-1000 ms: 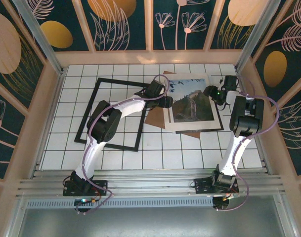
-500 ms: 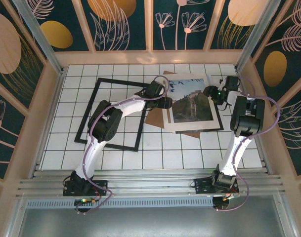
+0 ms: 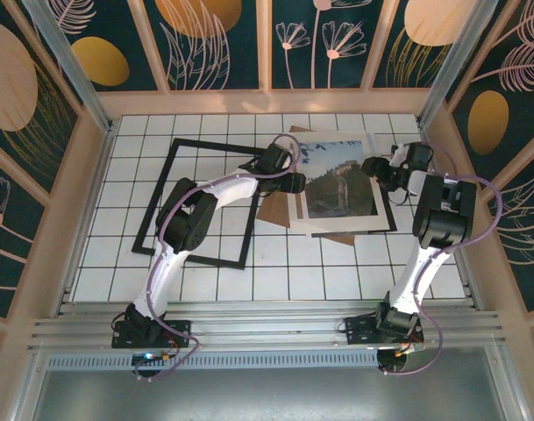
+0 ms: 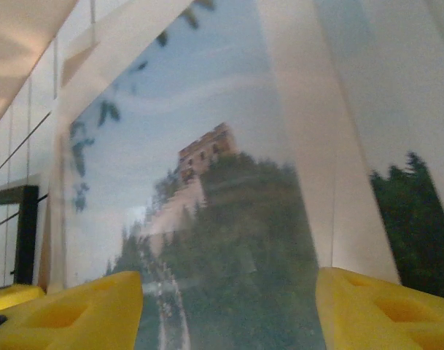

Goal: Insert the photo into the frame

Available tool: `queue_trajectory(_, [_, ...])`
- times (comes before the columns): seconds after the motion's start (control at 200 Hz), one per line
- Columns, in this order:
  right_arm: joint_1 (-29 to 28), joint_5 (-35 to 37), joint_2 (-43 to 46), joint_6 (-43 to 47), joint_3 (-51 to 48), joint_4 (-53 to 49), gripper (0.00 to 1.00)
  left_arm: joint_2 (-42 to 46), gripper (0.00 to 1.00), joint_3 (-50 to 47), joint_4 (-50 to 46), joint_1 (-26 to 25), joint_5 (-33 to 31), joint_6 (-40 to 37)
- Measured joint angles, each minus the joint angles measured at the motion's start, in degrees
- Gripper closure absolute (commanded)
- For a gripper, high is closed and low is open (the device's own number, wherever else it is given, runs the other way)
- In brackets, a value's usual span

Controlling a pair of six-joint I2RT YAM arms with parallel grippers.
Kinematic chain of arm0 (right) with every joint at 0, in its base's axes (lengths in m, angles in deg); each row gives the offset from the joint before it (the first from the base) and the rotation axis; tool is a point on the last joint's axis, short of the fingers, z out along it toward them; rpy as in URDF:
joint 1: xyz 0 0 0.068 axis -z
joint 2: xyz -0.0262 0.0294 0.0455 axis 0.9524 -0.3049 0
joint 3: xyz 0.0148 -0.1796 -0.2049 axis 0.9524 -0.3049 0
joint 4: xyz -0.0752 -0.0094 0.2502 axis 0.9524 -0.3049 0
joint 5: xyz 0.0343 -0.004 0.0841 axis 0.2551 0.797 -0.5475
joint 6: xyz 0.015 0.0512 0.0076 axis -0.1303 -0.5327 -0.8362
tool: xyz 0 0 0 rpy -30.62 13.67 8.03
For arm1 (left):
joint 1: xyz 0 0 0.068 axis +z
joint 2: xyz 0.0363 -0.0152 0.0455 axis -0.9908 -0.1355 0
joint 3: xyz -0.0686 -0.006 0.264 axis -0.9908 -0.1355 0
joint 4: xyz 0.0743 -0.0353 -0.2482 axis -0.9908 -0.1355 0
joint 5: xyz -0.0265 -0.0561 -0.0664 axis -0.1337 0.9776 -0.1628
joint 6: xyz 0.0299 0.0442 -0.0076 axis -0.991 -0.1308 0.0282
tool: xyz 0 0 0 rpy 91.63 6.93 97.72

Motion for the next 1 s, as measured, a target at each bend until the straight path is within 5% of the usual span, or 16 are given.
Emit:
queue_trajectory(0.41, [0.42,-8.04,2.43,-0.09,-5.40,6.91,0.44,0.00,0.21,0.00,0.20,0.00,0.35,0.02])
queue_trajectory(0.736, [0.42,-5.14,3.52,-1.92,-6.12,4.28,0.98,-0.02,0.20,0.00,0.28,0.00,0.44,0.00])
queue_trajectory(1.001, [0.42,-4.20,7.98,-3.10,-5.99,1.53,1.00,3.50,0.17,-3.76,1.95,0.20,-0.28,0.17])
